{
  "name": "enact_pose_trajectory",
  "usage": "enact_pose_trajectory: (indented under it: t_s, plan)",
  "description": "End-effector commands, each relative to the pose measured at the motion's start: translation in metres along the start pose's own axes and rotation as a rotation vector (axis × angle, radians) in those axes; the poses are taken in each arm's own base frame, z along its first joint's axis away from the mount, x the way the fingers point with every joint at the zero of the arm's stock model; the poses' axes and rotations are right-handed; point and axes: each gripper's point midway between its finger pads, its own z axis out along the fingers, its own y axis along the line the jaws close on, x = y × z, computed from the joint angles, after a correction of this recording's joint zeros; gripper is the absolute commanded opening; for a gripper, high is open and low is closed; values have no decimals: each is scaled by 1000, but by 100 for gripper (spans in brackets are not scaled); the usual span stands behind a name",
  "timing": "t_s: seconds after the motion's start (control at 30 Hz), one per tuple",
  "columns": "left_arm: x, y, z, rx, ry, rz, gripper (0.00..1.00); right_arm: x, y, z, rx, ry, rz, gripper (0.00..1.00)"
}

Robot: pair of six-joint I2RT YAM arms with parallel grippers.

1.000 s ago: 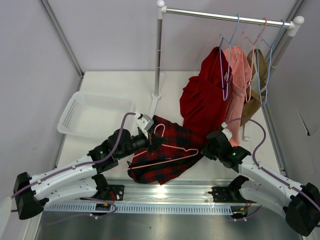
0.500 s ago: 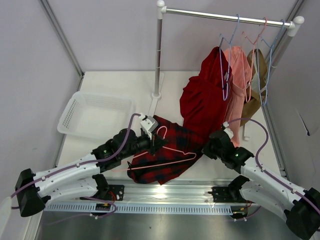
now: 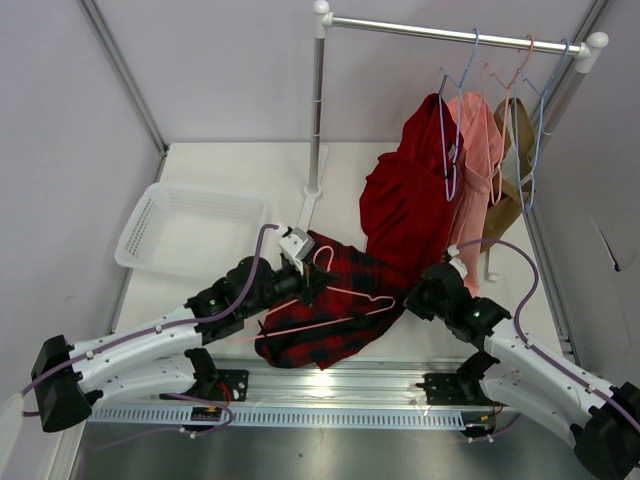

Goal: Place the skirt on the hanger

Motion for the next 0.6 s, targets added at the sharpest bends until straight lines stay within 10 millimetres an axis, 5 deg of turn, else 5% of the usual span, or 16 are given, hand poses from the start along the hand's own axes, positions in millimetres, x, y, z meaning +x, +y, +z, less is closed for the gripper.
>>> enact_pose_trajectory:
  t_s: [0.0, 0.57]
  plan:
    - [-21, -3, 6, -6, -79, -20, 0, -3, 7, -5, -42, -10, 24, 0]
    - [-16, -6, 4, 20, -111, -73, 0, 0, 2, -7, -43, -4, 30, 0]
